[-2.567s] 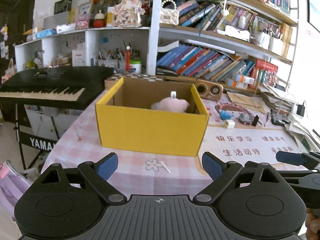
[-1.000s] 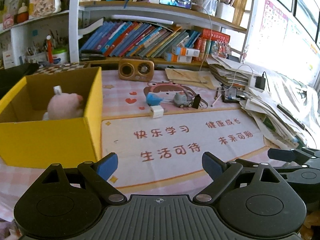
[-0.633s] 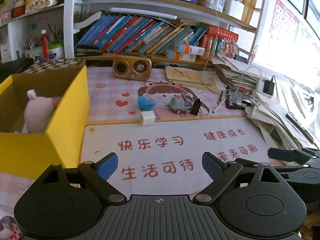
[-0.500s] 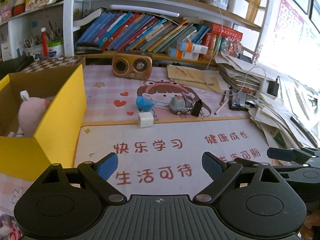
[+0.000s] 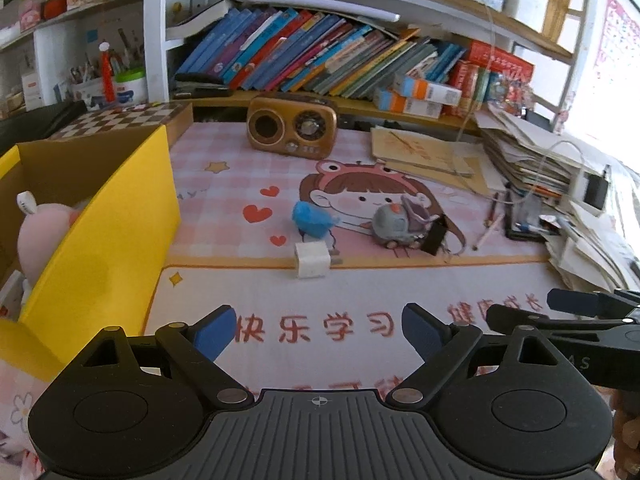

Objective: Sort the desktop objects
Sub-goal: 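Move the left tool to the white plug while the right tool approaches the black binder clip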

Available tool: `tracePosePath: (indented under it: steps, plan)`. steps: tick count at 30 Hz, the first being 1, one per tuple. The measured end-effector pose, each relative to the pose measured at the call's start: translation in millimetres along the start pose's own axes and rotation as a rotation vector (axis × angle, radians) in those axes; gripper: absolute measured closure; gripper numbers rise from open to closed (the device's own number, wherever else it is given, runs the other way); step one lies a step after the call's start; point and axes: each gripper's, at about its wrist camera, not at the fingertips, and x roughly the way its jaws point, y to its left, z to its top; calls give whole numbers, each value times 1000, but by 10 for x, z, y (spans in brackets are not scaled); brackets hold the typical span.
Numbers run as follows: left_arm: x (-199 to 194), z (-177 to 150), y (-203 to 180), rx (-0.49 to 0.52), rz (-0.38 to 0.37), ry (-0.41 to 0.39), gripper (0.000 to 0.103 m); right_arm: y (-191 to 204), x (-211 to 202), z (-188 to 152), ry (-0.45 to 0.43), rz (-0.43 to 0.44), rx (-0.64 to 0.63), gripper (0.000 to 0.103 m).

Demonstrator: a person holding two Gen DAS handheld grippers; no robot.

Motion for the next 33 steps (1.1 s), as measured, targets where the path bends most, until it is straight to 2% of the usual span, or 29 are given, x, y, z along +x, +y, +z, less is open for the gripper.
tracePosePath:
  steps: [6,13,15,17,20,27,29,33]
  plan:
    - [243,125,-4,-13,34,1,14,-38,275,153,6,14,-25,29]
    - [582,234,-8,-21,61,23,21,-120,629,329,20,2,-24,29]
    - [681,249,-5,-23,69,31,25,-132,726,371,28,1,-13,29]
    - [772,264,-1,-24,75,44,33,-136,818,424,38,7,-2,29]
    - [894,277,8,-26,86,58,36,-108,916,498,39,25,0,29]
    - [1049,283,-33,-24,88,83,41,-35,1090,597,51,50,-16,29]
    - [1073,274,-37,-26,95,89,45,-27,1135,608,60,51,-17,29]
    - [1103,276,-21,-34,106,89,48,-17,1227,615,77,50,-15,33]
